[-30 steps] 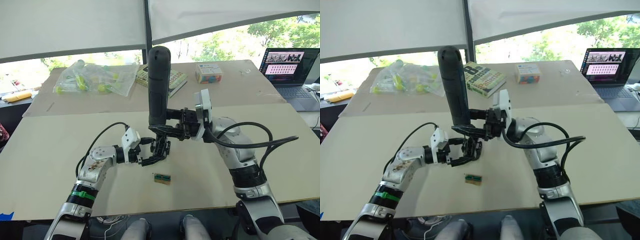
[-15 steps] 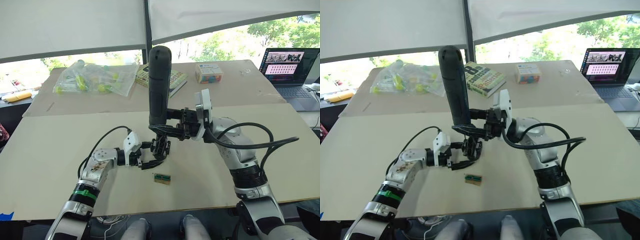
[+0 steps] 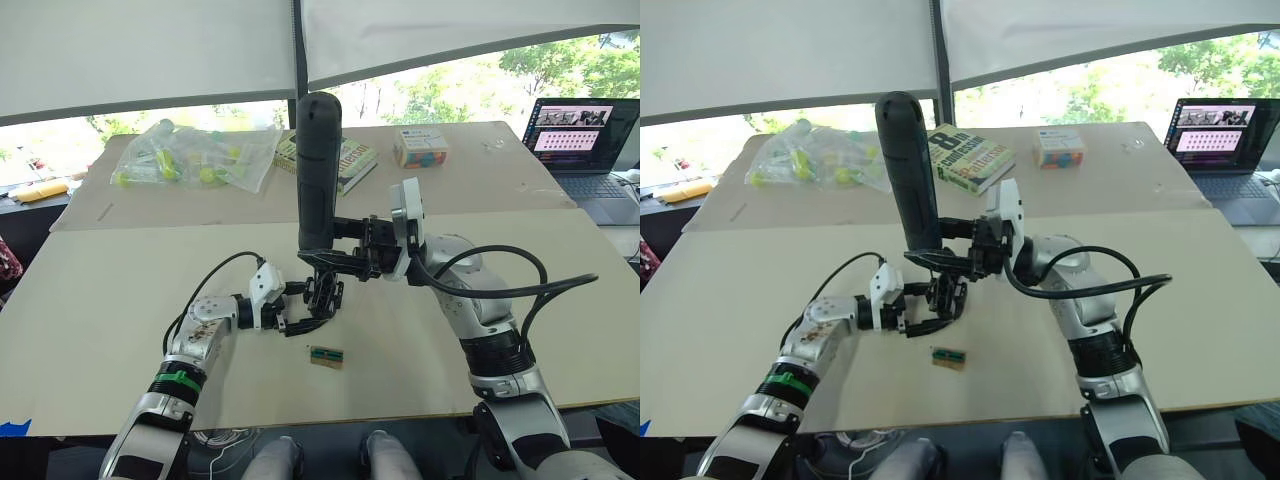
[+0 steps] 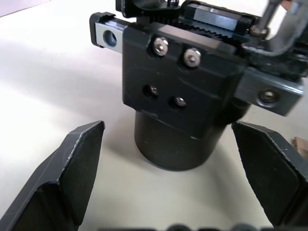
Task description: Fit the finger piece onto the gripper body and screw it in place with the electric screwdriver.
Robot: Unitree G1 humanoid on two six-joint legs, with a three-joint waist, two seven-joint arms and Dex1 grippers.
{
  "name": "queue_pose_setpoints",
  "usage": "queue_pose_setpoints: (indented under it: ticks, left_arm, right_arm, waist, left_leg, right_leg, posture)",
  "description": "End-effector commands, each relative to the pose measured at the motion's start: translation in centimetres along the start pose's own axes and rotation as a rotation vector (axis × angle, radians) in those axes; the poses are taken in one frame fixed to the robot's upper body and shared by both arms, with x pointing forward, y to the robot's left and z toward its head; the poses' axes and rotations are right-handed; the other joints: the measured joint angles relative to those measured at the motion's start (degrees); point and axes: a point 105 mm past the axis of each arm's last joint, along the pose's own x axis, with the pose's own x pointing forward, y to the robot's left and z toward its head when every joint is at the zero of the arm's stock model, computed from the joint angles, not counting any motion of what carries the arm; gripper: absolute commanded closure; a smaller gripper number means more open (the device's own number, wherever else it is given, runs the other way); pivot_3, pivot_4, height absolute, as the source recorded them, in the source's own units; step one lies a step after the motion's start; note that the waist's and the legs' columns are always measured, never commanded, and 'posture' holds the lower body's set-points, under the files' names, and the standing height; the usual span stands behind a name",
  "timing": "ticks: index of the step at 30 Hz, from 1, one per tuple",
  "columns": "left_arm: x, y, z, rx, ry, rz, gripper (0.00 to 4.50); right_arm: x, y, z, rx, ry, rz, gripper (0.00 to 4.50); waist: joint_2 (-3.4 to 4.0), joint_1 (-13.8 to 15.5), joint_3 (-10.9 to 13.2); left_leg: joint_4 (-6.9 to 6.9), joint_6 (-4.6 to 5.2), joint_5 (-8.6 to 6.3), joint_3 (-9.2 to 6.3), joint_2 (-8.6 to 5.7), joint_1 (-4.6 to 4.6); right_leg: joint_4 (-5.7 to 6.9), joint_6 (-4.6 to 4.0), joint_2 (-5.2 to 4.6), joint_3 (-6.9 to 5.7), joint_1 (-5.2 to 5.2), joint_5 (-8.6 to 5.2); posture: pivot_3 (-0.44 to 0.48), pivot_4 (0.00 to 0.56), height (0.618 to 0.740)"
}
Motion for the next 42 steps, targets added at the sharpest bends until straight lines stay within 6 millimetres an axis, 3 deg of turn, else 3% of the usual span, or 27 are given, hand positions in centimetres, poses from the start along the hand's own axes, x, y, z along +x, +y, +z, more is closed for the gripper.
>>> queue_pose_setpoints:
  ticks: [1, 33, 38, 42]
  left_arm:
    - [0.6, -0.2, -0.2, 0.006, -0.001, -0.019, 0.00]
    - [1.7, -1.3, -0.9, -0.009, 0.005, -0.069, 0.00]
    - [1.8, -1.4, -1.0, -0.008, 0.009, -0.069, 2.12]
    - [1.8, -1.4, -1.1, -0.004, 0.015, -0.068, 2.18]
  right_arm:
    - [0.3, 0.4, 1.7, -0.061, -0.043, 0.017, 2.58]
    - [0.2, 0.5, 1.6, -0.061, -0.037, 0.003, 2.58]
    - [0.2, 0.5, 1.6, -0.059, -0.037, 0.003, 2.58]
    - [0.2, 0.6, 1.5, -0.056, -0.034, 0.004, 2.58]
  waist:
    - [0.00, 0.04, 0.00]
    - [-0.01, 0.07, -0.01]
    - [-0.03, 0.08, -0.02]
    - [-0.03, 0.08, -0.02]
  left_leg:
    - [0.01, 0.00, 0.00, 0.00, 0.00, 0.00]
    - [0.07, 0.00, 0.00, 0.00, -0.01, 0.00]
    - [0.07, 0.00, 0.00, -0.01, -0.01, 0.01]
    - [0.08, 0.01, 0.00, -0.01, -0.01, 0.02]
  right_leg:
    - [0.00, 0.00, 0.00, 0.00, 0.00, 0.00]
    - [0.01, 0.00, 0.00, -0.01, 0.04, 0.00]
    - [0.01, 0.00, 0.00, -0.01, 0.05, 0.00]
    - [0.01, 0.00, 0.00, -0.01, 0.06, 0.00]
  posture:
    - [0.000, 0.150, 0.740]
    - [0.000, 0.150, 0.740]
    - [0.000, 0.150, 0.740]
    - [0.000, 0.150, 0.740]
